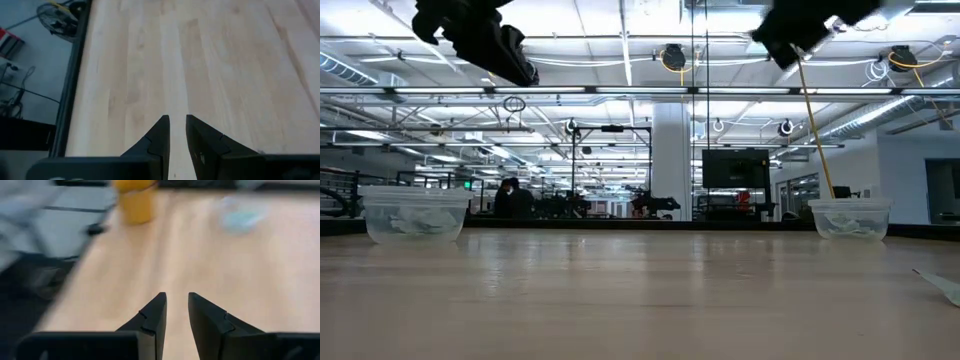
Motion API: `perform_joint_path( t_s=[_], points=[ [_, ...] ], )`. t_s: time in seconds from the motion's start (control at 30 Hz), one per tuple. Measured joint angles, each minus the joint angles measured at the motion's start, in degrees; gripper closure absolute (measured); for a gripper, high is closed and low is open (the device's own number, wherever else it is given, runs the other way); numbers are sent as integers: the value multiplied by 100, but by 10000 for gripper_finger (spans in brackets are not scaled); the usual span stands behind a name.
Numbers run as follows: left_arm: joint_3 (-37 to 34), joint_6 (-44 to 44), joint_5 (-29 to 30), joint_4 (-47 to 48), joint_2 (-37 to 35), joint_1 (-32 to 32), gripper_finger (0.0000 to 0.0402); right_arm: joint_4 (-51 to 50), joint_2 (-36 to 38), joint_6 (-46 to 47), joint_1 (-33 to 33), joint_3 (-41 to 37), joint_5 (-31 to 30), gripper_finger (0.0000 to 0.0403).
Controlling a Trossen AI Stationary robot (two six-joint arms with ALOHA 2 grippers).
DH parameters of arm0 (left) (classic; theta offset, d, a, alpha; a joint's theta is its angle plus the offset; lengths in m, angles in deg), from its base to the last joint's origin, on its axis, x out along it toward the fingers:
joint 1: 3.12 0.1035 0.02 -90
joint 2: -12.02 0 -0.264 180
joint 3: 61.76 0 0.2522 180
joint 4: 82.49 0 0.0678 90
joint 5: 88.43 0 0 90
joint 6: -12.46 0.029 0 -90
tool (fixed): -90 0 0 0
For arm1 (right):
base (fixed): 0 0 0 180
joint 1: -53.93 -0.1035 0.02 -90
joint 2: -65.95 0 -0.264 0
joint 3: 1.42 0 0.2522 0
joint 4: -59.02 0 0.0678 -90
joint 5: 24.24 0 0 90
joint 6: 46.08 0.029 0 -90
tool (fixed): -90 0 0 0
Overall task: Pick and place items into bin
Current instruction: Put the green stevia packet into the right transparent bin
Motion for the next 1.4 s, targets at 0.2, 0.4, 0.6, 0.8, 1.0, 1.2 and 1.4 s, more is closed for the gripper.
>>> perform_joint_path(
  t_s=[0.2,0.4,0.6,0.8,1.0,1.2,1.4],
  points=[
    [0,-28,1,-23,-8,143,332,127,-676,1209,-656,-456,-706,328],
    [0,-248,-1,25,-9,215,332,1329,-1141,1830,-1133,-864,-1354,301],
    [0,-409,-5,24,-9,211,332,1948,-1553,2153,-1460,-1143,-1339,265],
    [0,-435,-5,16,-9,211,332,2742,-2032,1941,-1606,-1239,-1301,253],
    [0,-447,-4,-29,-9,211,332,3941,-2807,1806,-1468,-1244,-522,256],
    [0,-425,-3,-37,-10,211,332,4435,-3174,1805,-1300,-1235,-261,253],
    [-2,-421,-3,-34,-9,211,332,4478,-3394,1808,-1302,-1225,-172,260]
  ],
)
